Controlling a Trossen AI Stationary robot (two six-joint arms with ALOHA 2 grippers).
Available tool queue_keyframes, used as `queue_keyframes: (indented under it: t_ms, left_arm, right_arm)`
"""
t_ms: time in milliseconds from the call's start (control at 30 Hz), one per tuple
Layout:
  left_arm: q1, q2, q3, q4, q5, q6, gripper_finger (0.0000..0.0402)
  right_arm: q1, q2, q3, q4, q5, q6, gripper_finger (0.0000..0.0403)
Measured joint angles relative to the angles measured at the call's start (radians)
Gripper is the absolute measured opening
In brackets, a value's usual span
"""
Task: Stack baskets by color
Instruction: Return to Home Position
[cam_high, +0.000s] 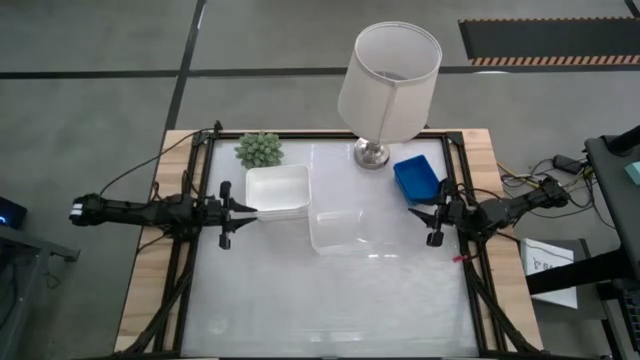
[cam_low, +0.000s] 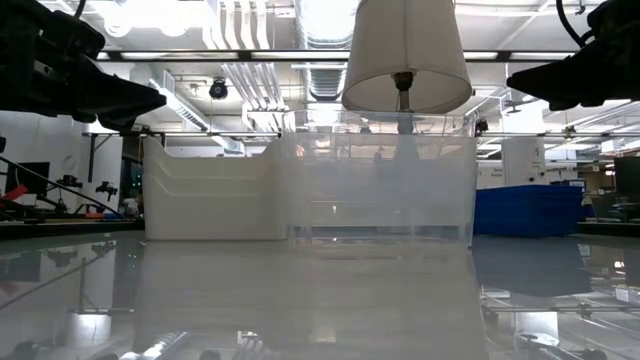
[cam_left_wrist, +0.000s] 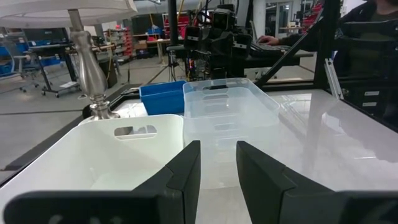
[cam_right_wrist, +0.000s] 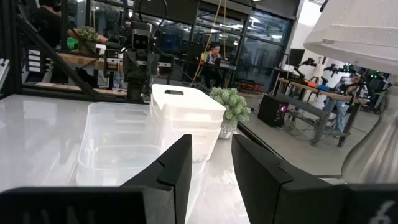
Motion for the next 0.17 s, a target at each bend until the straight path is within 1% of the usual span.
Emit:
queue_keyframes:
  t_ms: [167]
  left_arm:
    - [0.000,0.000,0.000,0.000,0.000,0.000,0.0086]
  right_arm:
    - [0.000,0.000,0.000,0.000,0.000,0.000,0.0107]
